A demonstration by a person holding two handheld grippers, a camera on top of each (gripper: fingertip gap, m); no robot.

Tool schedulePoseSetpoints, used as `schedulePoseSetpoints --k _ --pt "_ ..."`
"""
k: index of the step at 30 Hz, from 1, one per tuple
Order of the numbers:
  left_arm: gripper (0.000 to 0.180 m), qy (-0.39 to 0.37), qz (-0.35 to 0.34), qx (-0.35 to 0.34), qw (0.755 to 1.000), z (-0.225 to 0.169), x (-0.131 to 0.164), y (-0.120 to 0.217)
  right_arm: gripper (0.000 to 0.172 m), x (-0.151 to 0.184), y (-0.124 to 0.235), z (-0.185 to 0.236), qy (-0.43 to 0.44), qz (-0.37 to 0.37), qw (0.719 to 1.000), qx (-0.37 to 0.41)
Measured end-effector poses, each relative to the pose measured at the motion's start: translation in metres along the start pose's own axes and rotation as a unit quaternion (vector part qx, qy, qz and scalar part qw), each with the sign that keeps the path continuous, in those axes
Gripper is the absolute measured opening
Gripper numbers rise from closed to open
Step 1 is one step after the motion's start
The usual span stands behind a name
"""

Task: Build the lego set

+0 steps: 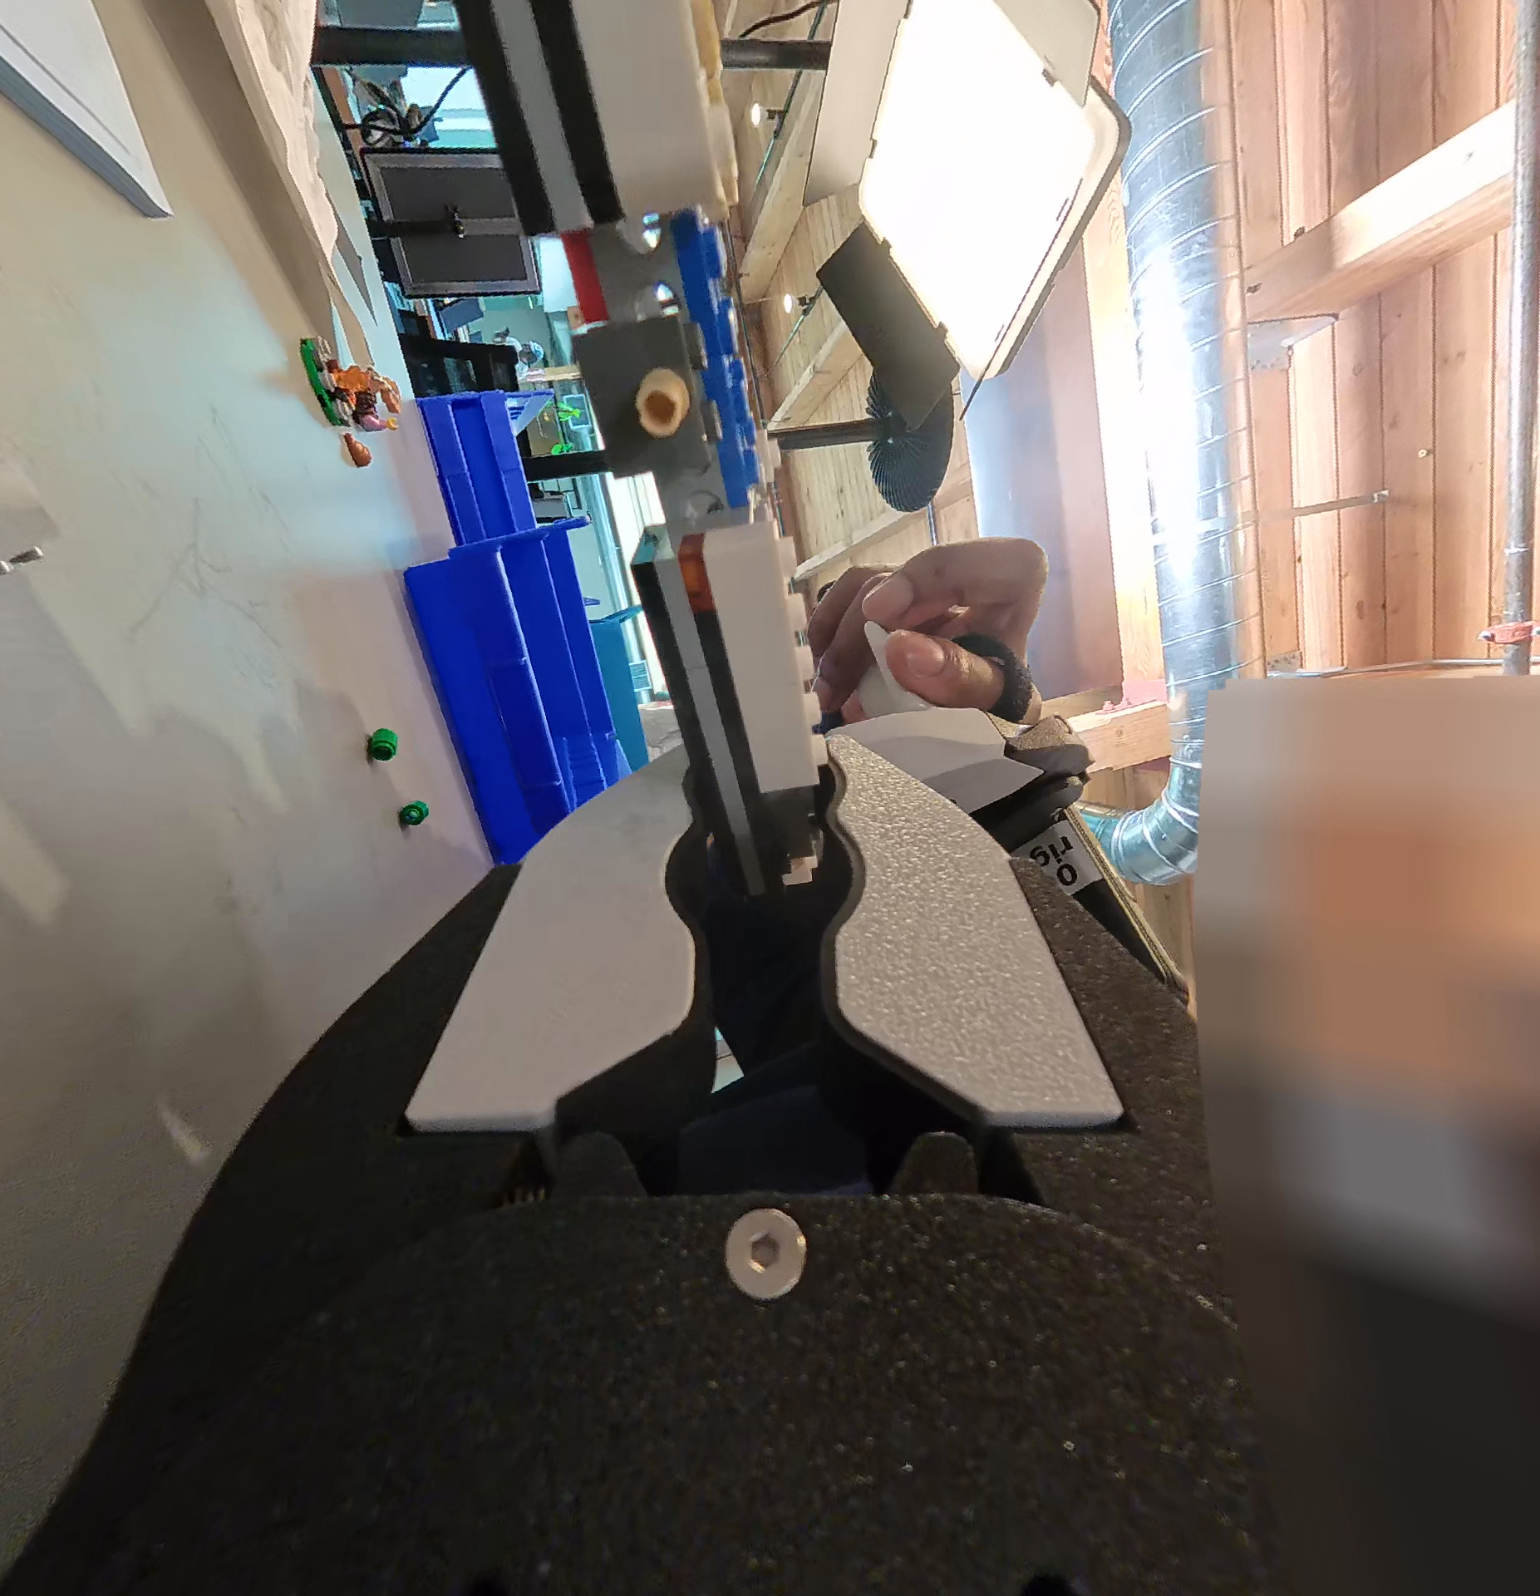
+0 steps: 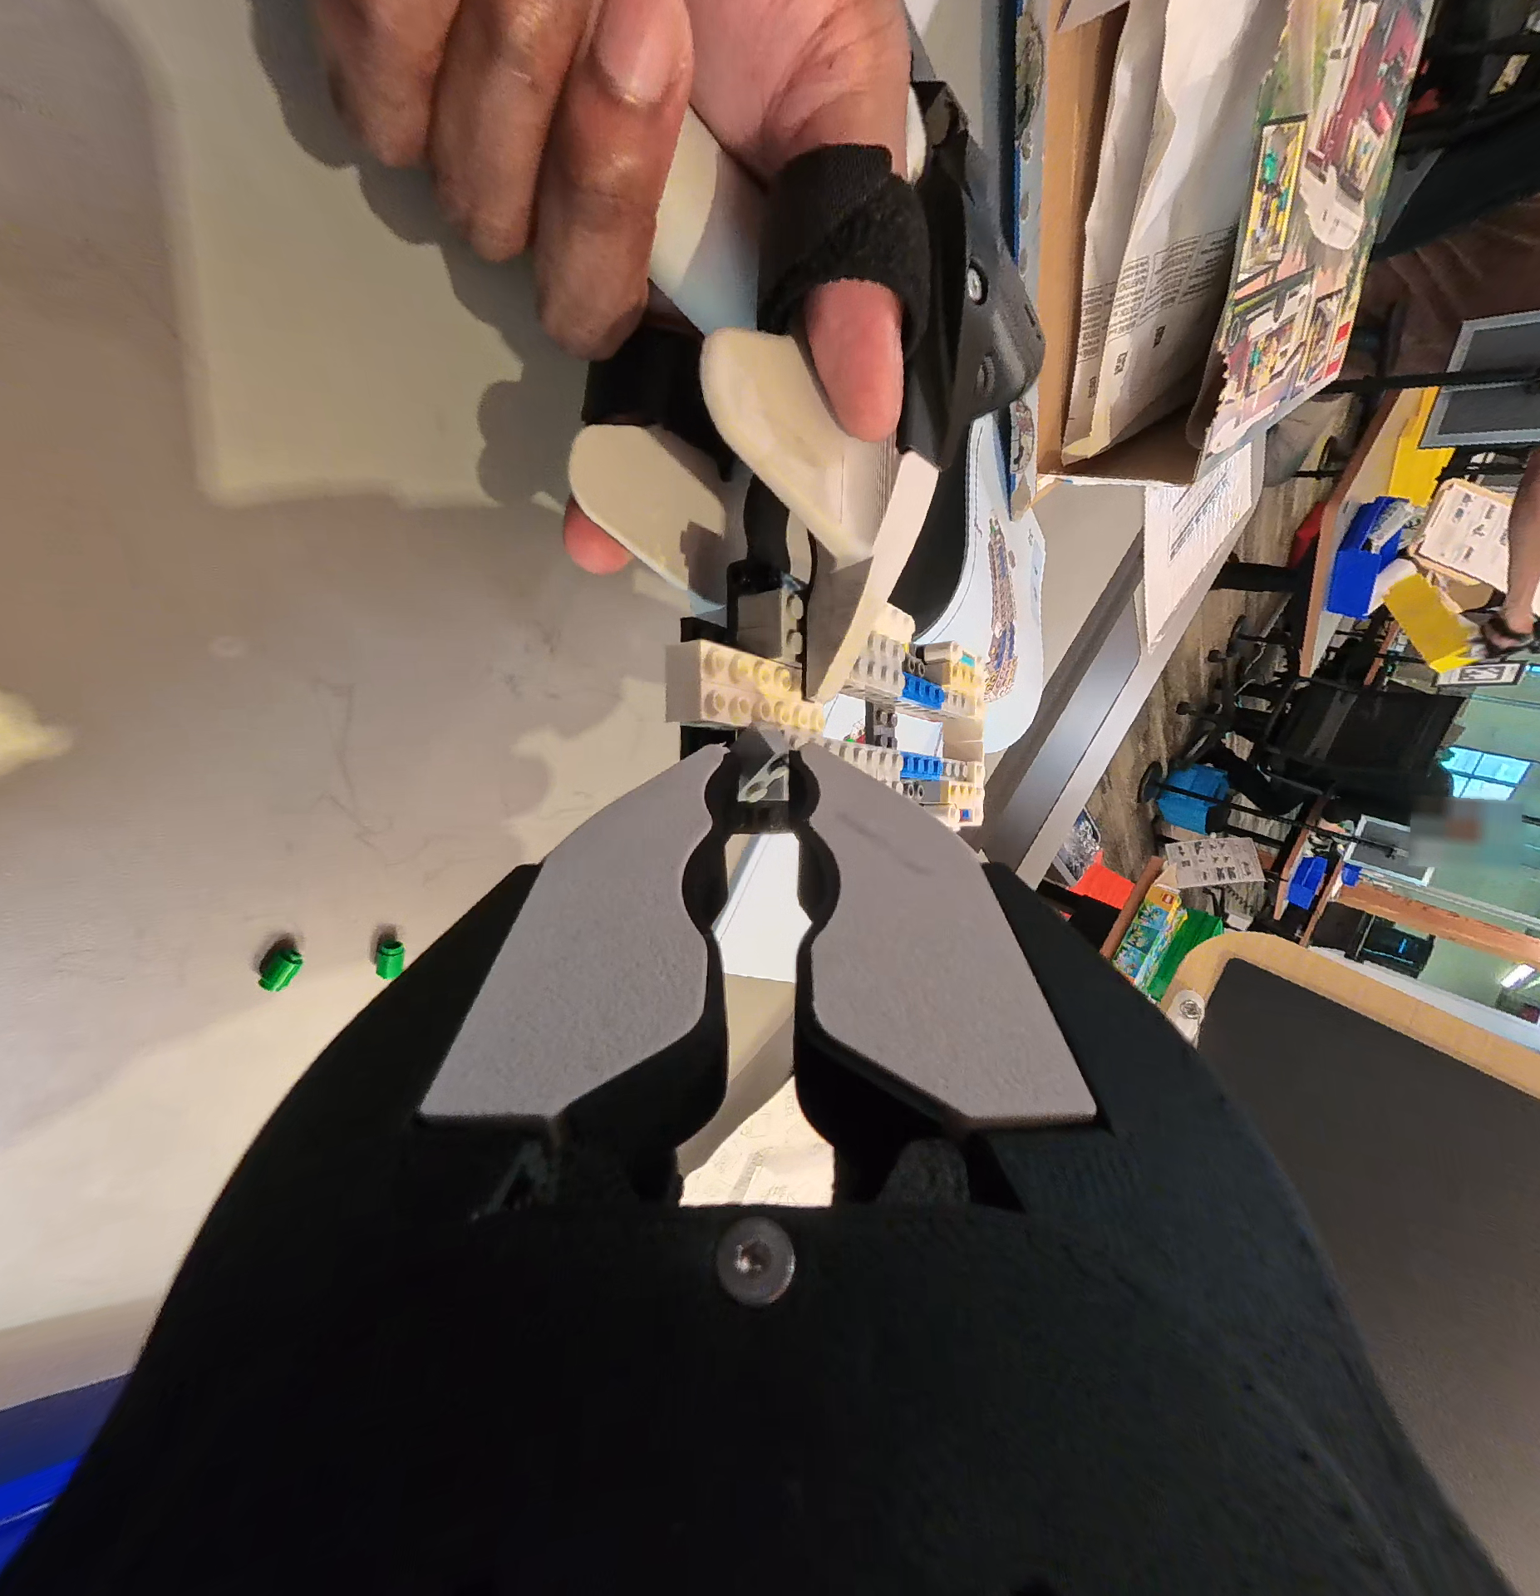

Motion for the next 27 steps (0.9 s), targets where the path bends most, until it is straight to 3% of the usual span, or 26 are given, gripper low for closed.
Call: schedulePoseSetpoints --k 27 --pt "0.021 0.023 -0.026 0.039 0.999 -0.007 -0.004 0.003 0.011 0.003 0.002 -0.019 0.004 -0.007 1.000 0.028"
Point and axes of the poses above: each gripper's, where its closed fingertips meet, y back along the fingers, x out of its underside, z = x × y across the jaws, the point moved 7 cm from there along y, back along the fingers, and after that the axes turned 8 degrees about y, right-handed, at the moved point
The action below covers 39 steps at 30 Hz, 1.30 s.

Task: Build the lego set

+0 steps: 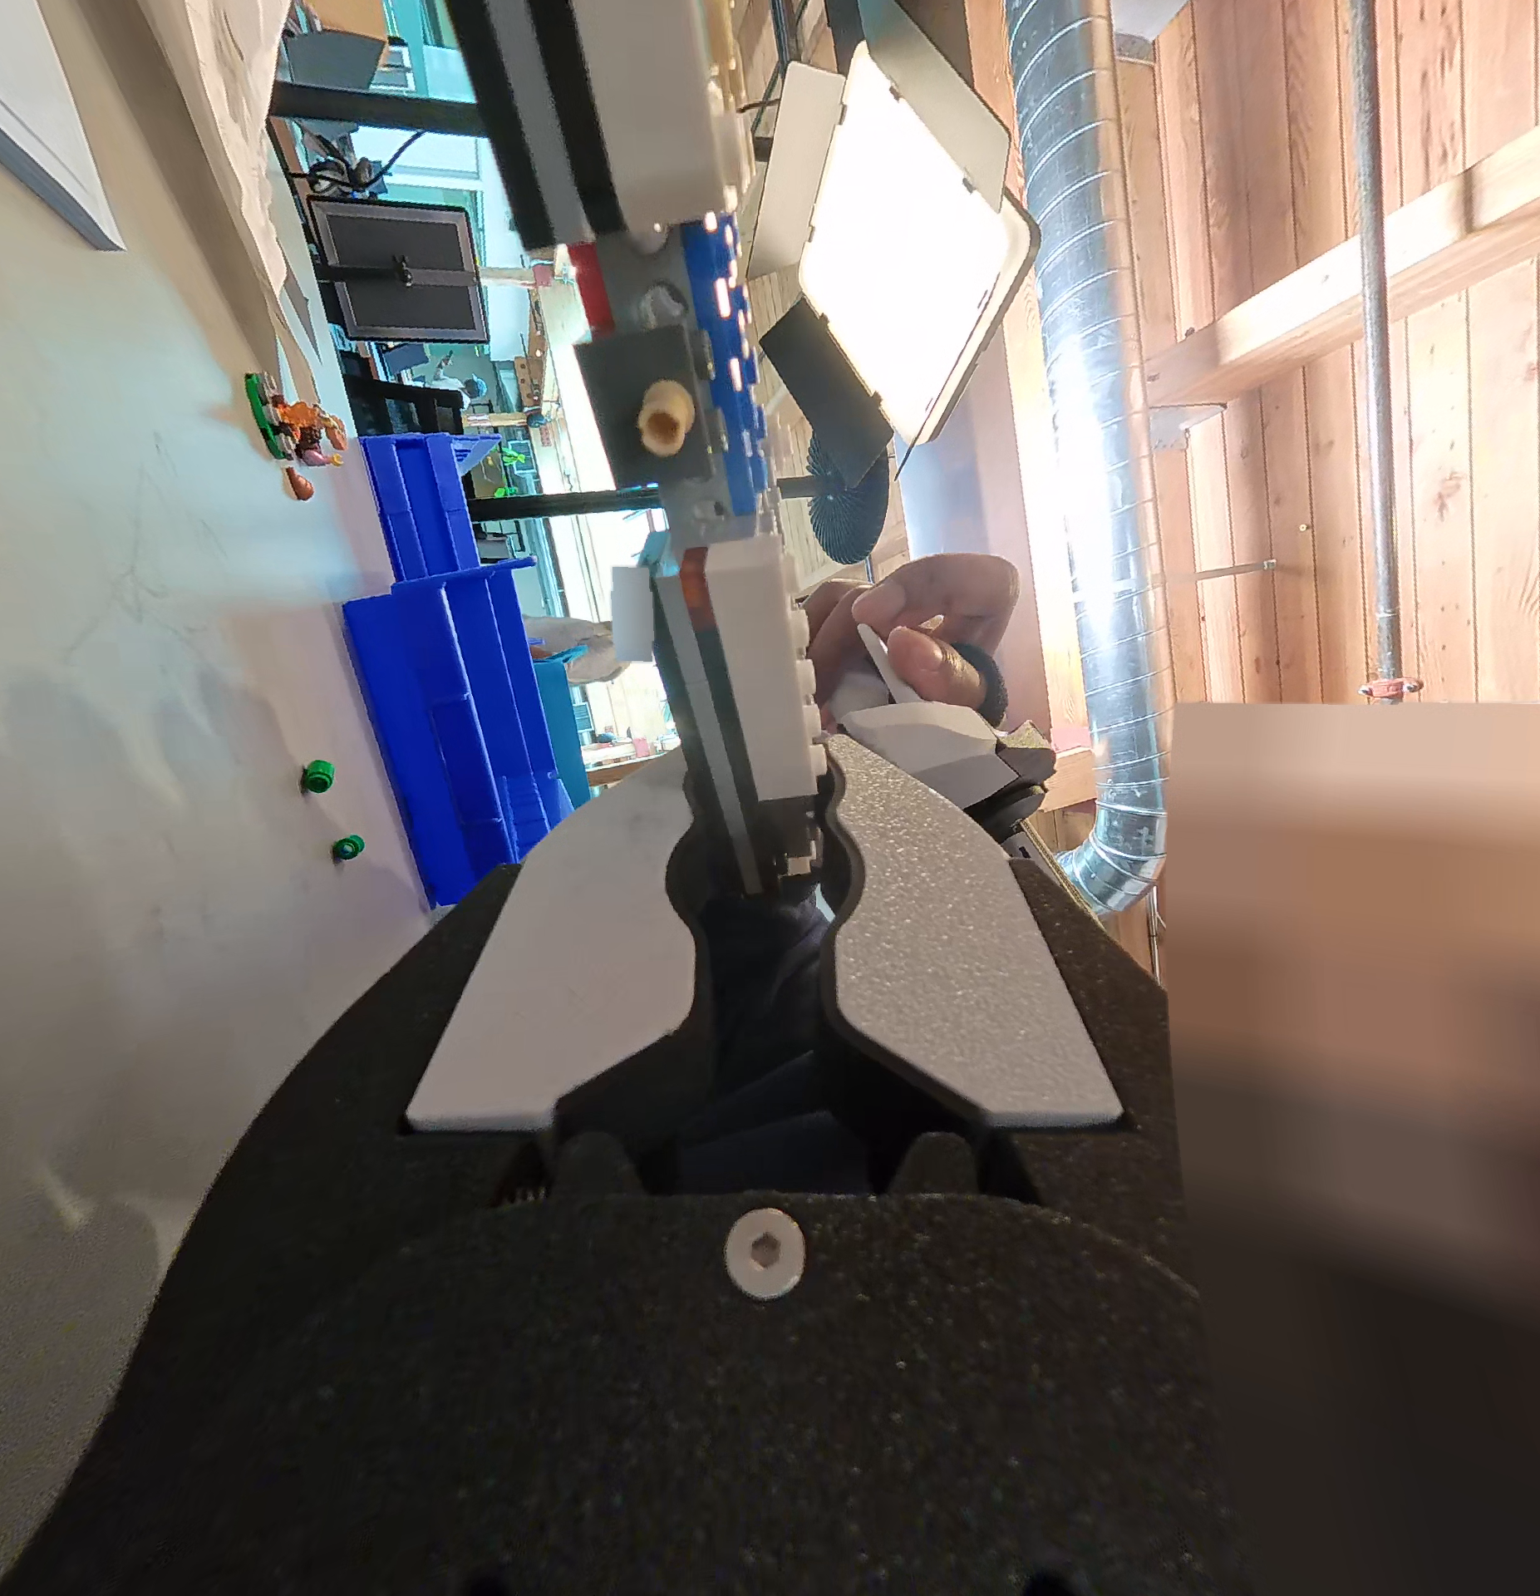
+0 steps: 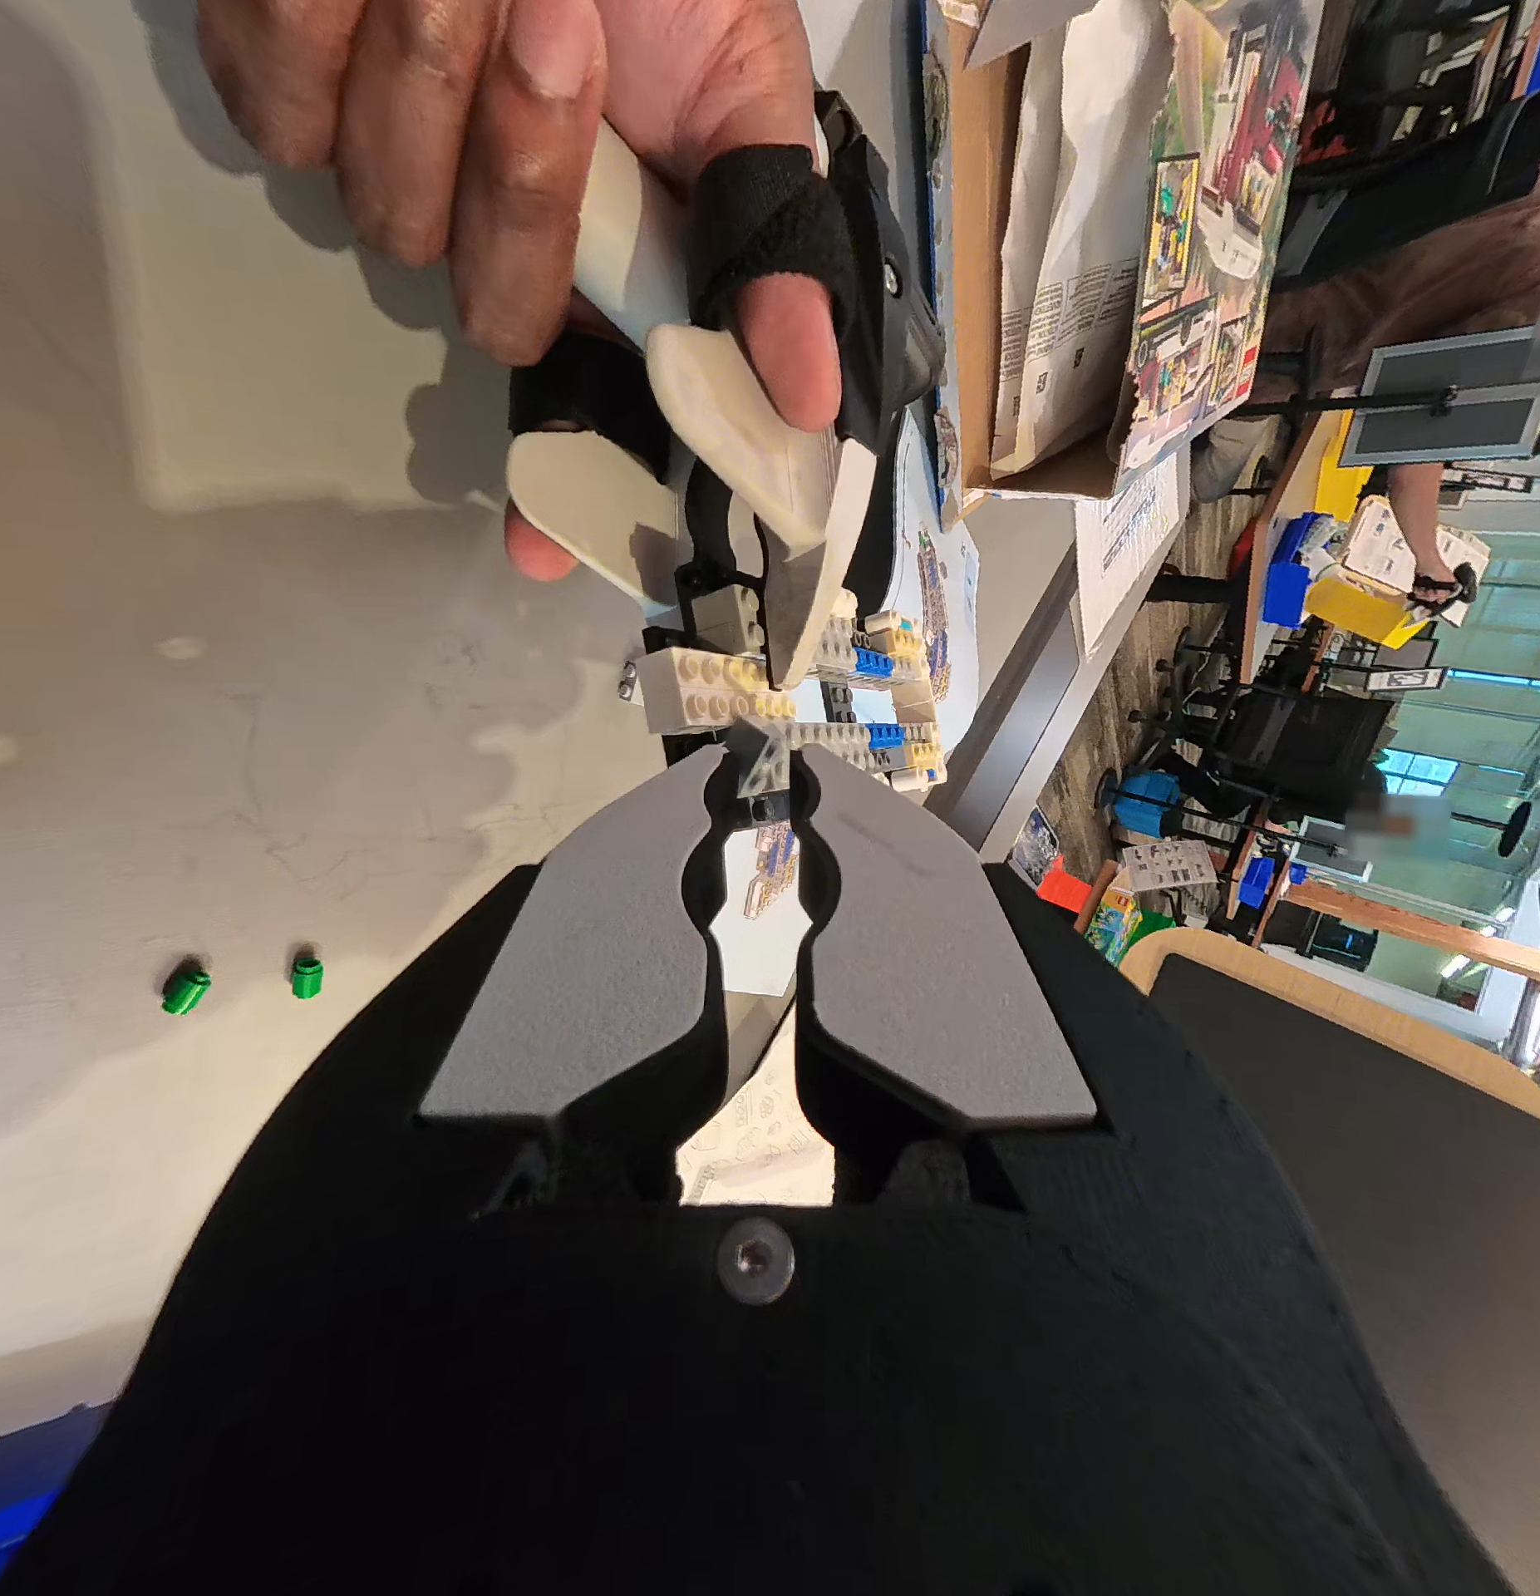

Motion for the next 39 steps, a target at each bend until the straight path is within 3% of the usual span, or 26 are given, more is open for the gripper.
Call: schedulePoseSetpoints --k 11,15,20,22,24,27,33,39 --pt "0.021 -0.001 -0.002 0.007 1.000 -0.006 -0.004 0.000 0.016 0.009 0.009 0.000 -0.025 -0.001 0.999 0.023" --pt "0.021 -0.016 -0.005 0.006 1.000 -0.018 -0.014 -0.003 0.017 0.014 0.017 -0.002 -0.109 -0.007 0.987 0.120" --pt "0.021 -0.037 0.011 -0.006 0.999 -0.027 -0.031 -0.020 0.020 0.017 0.011 0.010 -0.204 -0.023 0.945 0.254" --pt "0.021 -0.038 0.030 -0.003 0.999 -0.025 -0.034 -0.028 0.024 0.022 -0.001 0.026 -0.166 0.024 0.954 0.248" --pt "0.021 -0.036 0.032 -0.004 0.999 -0.020 -0.034 -0.030 0.025 0.030 -0.002 0.036 -0.155 0.071 0.944 0.281" --pt "0.021 -0.033 0.037 -0.019 0.999 -0.011 -0.032 -0.027 0.026 0.025 -0.002 0.049 -0.177 0.045 0.935 0.304" --pt "0.021 -0.024 0.054 -0.039 0.998 -0.004 -0.029 -0.024 0.029 0.027 -0.012 0.059 -0.131 0.092 0.933 0.323" --pt "0.021 -0.023 0.063 -0.061 0.996 -0.004 -0.029 -0.016 0.028 0.025 -0.015 0.062 -0.157 0.073 0.932 0.320"
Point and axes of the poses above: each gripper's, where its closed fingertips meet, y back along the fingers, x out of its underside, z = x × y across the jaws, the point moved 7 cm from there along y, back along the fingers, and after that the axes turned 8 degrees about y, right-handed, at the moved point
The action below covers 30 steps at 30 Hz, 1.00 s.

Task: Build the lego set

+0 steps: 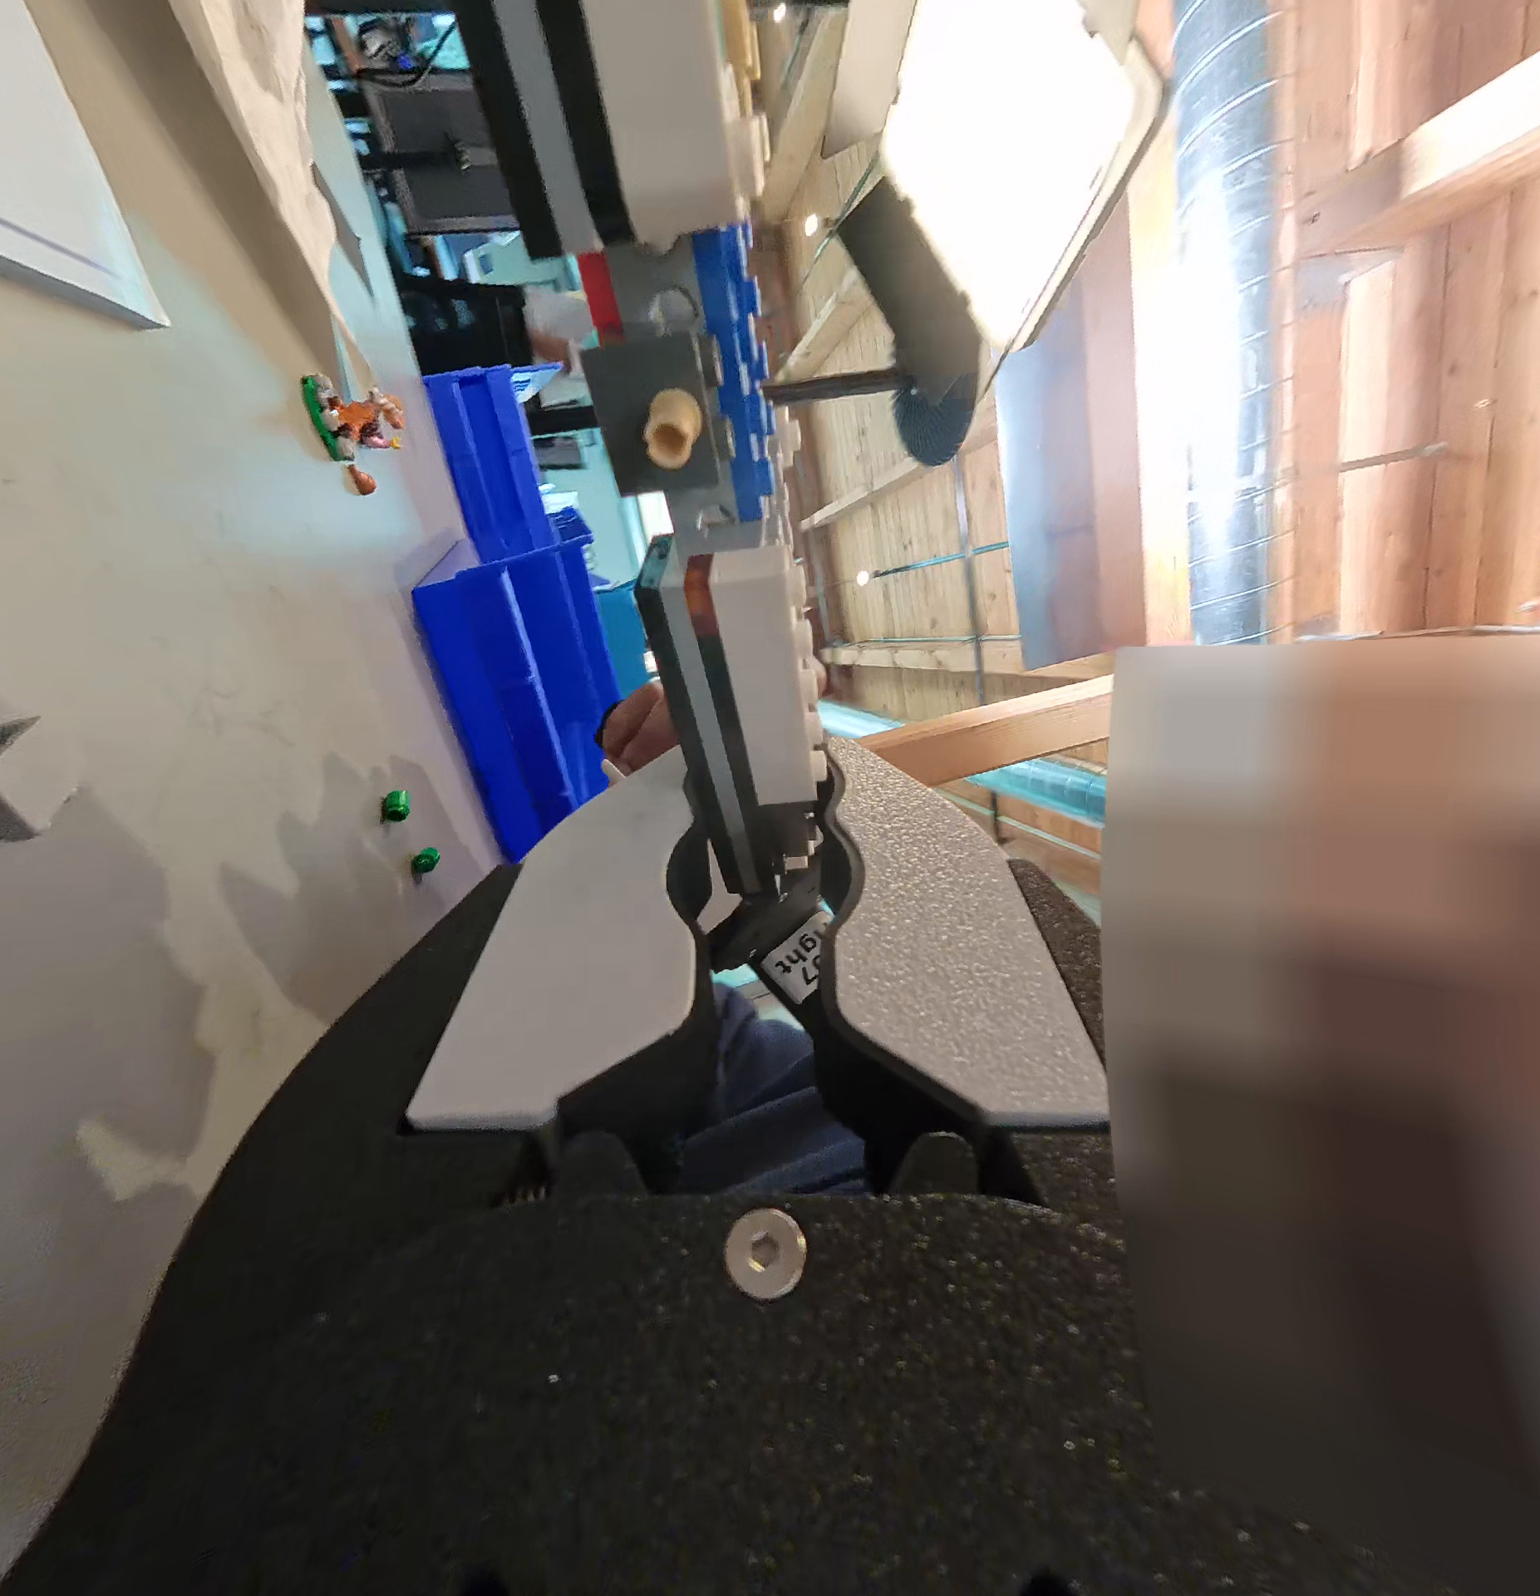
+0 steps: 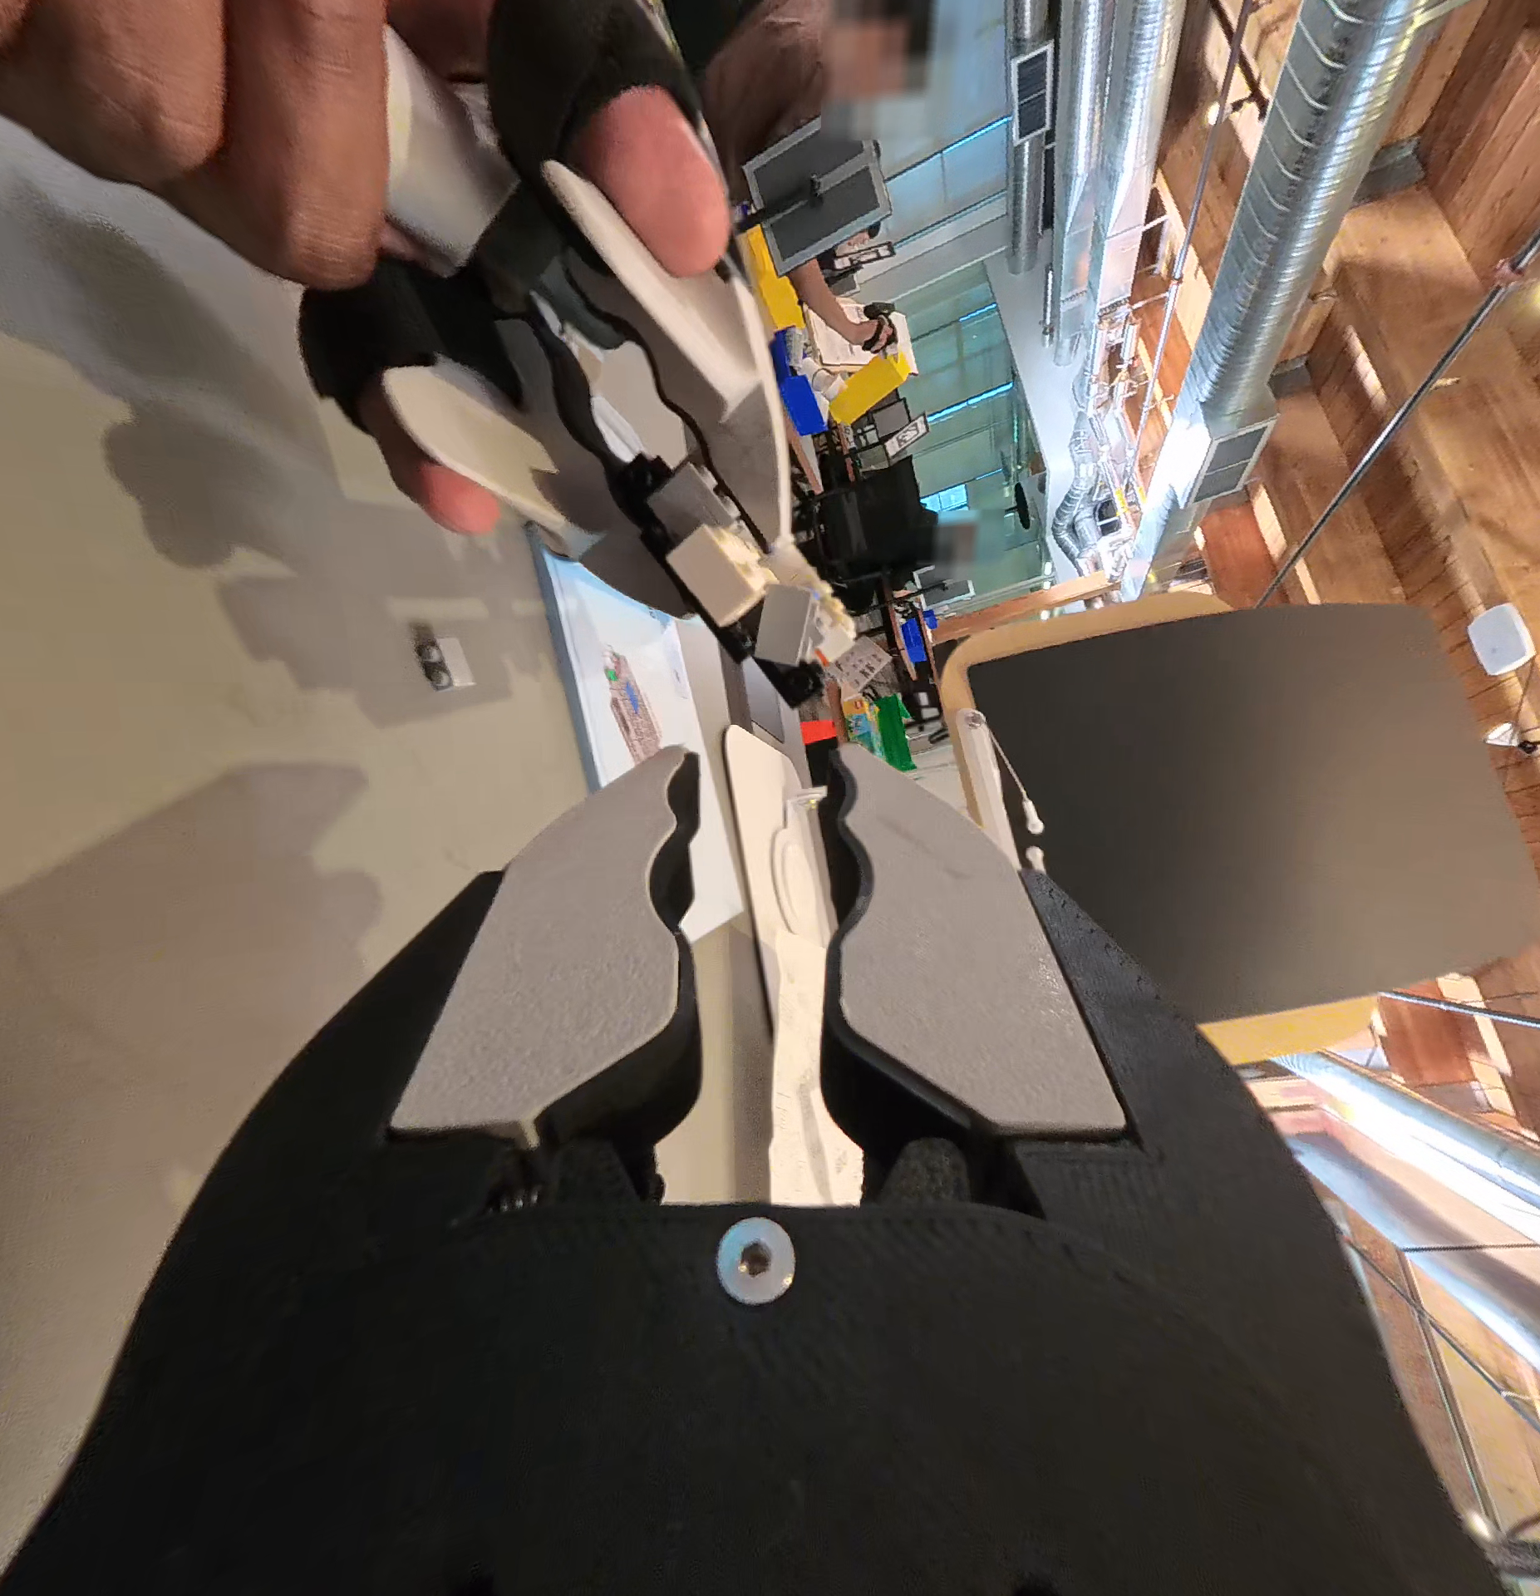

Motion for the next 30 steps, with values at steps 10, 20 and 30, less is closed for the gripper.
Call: schedulePoseSetpoints --k 10,20,30 --pt "0.020 -0.013 -0.011 -0.018 1.000 -0.007 -0.011 0.012 0.028 -0.012 -0.011 0.024 -0.034 -0.016 0.999 -0.015" --pt "0.021 0.003 -0.002 -0.035 0.999 0.009 -0.015 0.012 0.028 -0.006 -0.013 0.024 -0.033 -0.008 0.999 0.020" --pt "0.021 -0.038 0.035 -0.052 0.997 0.011 -0.001 0.004 0.031 -0.002 -0.010 0.025 0.070 0.004 0.995 0.068"
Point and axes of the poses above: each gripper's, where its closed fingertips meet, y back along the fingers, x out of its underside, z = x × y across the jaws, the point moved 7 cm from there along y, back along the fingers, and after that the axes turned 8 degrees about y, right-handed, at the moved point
